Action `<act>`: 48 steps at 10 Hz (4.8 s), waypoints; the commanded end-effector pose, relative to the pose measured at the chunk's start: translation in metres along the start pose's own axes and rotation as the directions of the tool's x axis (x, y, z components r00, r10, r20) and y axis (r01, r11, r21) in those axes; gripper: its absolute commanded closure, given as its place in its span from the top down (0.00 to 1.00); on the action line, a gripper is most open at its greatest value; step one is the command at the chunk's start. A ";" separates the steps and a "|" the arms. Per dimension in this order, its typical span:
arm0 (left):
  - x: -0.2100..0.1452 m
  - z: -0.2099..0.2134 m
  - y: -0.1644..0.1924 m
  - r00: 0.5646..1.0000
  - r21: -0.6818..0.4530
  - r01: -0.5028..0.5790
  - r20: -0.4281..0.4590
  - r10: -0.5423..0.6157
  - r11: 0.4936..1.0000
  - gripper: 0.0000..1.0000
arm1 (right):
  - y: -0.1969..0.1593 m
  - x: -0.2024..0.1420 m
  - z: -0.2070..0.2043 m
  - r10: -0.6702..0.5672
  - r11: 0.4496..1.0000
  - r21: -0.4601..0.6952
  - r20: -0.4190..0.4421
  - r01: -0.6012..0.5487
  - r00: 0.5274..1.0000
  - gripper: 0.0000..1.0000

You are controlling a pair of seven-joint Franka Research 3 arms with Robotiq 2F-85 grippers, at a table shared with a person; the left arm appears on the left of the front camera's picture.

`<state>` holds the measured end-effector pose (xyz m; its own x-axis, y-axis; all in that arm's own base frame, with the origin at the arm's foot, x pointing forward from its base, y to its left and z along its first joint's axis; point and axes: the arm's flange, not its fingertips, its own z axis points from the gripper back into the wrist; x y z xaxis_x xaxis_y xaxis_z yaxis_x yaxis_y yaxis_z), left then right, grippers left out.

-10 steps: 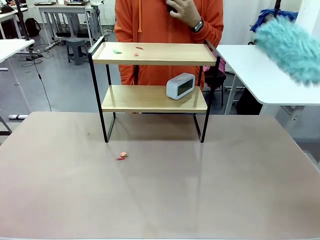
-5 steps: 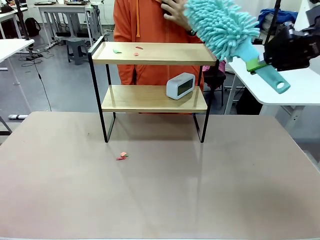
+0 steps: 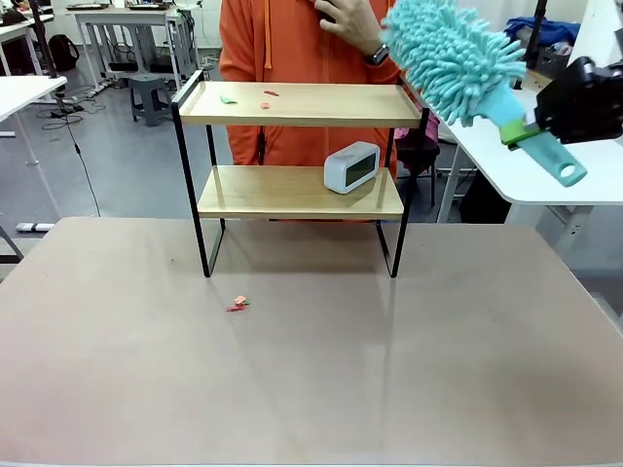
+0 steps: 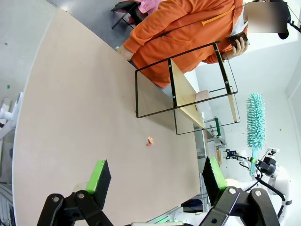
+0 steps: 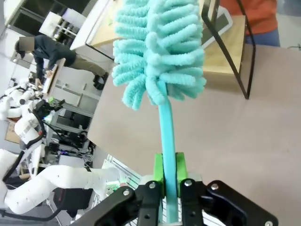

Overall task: Clean the shelf.
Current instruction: Clean the remaining tier of the Shelf with the Duster once objects are removed.

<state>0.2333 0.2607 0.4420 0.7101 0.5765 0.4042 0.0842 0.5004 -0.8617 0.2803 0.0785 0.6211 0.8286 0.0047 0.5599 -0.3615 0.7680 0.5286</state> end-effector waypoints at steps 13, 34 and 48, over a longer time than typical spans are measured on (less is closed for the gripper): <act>-0.001 -0.001 -0.001 1.000 -0.017 0.023 0.012 -0.023 1.000 1.00 | 0.099 0.141 -0.148 0.049 0.987 -0.137 -0.253 -0.086 0.966 0.12; -0.001 -0.001 -0.001 1.000 -0.017 0.023 0.012 -0.023 1.000 1.00 | -0.082 0.006 0.062 0.020 0.897 0.441 -0.062 0.010 0.998 0.12; -0.001 -0.001 -0.001 1.000 -0.017 0.023 0.012 -0.023 1.000 1.00 | -0.211 -0.102 0.056 -0.714 0.658 0.208 -0.133 0.724 0.687 0.12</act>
<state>0.2328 0.2608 0.4421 0.7092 0.5746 0.4085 0.0876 0.5031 -0.8598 0.2485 -0.1186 0.4893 0.8778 -0.4680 -0.1021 0.2938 0.3577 0.8864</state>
